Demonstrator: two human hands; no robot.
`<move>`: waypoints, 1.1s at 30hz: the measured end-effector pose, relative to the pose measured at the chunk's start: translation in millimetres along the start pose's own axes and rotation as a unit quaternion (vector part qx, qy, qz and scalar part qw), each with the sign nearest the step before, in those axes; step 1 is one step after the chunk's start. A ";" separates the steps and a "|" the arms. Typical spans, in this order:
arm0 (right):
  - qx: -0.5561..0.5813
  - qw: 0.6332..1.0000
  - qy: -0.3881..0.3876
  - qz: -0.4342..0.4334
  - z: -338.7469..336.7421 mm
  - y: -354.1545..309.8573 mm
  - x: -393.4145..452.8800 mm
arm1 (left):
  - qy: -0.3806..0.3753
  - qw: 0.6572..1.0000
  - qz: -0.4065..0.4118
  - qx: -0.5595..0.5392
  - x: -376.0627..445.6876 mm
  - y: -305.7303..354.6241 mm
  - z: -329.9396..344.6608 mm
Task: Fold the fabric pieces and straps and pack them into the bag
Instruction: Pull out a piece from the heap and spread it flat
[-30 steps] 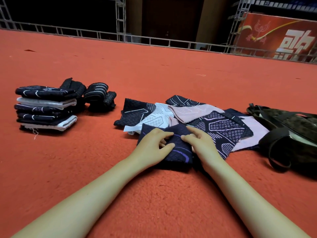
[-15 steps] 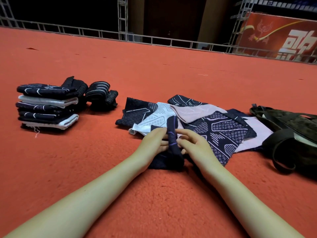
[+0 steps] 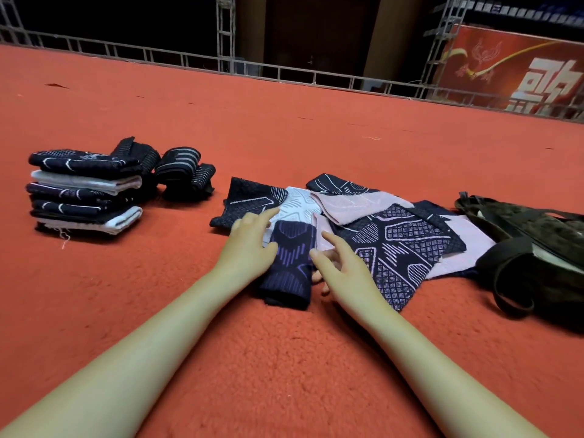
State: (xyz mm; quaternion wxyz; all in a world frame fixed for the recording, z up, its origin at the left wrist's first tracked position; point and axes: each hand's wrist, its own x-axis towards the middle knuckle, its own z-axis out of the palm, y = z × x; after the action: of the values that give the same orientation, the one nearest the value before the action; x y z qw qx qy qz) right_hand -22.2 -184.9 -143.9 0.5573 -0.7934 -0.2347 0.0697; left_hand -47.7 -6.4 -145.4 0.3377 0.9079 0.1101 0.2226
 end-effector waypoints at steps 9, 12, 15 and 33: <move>0.052 0.998 -0.031 0.023 10.4 -4.0 -1.1 | 0.004 1.000 0.000 0.010 -2.5 -0.5 4.1; 0.085 0.995 -0.027 0.040 7.2 -4.5 -0.9 | 0.057 0.997 0.035 -0.033 -2.9 1.4 -0.8; 0.084 0.996 -0.021 0.013 1.5 -1.7 1.8 | 0.059 0.991 0.062 -0.106 -1.8 4.2 -9.1; 0.046 0.999 -0.006 0.016 13.4 -2.0 8.8 | 0.079 0.974 0.010 -0.214 6.8 -1.1 -29.8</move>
State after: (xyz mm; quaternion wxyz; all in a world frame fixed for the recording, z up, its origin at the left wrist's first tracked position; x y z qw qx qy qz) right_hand -20.1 -169.0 -145.7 0.5903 -0.7704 -0.2219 0.0942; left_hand -56.1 13.6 -123.9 0.5123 0.7952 0.0765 0.3152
